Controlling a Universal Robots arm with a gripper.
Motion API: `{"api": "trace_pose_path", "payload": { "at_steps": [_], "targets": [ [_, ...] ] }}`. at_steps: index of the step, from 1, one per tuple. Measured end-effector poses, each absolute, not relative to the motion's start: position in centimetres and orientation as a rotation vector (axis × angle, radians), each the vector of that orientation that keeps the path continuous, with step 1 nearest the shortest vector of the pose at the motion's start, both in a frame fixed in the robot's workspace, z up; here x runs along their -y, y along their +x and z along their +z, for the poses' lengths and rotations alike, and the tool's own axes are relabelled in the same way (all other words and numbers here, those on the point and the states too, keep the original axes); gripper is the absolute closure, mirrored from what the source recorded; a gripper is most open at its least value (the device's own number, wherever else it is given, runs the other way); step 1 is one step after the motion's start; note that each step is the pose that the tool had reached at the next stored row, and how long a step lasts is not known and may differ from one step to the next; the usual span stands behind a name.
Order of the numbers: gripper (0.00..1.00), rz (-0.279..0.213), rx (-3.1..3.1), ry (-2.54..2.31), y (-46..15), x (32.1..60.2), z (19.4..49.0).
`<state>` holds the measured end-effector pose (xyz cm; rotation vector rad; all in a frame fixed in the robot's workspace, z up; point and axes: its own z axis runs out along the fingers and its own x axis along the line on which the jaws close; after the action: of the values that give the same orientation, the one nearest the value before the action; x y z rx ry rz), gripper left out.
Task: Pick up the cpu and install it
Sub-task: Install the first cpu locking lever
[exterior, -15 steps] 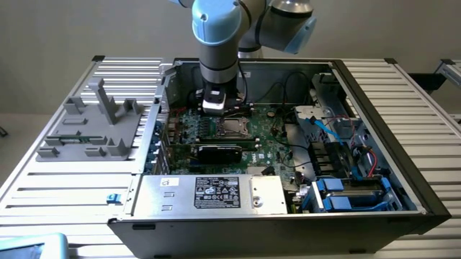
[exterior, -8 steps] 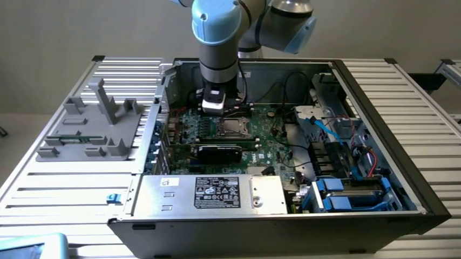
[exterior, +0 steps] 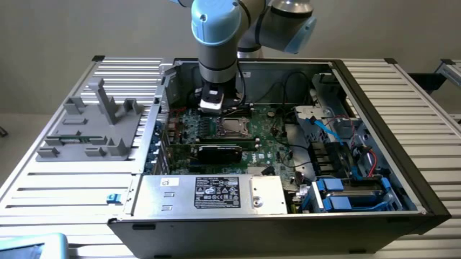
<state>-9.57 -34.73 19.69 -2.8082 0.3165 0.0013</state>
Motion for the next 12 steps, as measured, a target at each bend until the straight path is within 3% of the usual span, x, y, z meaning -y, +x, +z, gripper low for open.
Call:
{"api": "trace_pose_path", "payload": {
  "at_steps": [12],
  "targets": [
    [0.88,0.001,-0.319,-2.808,-9.78,34.74,19.77]
  ]
}}
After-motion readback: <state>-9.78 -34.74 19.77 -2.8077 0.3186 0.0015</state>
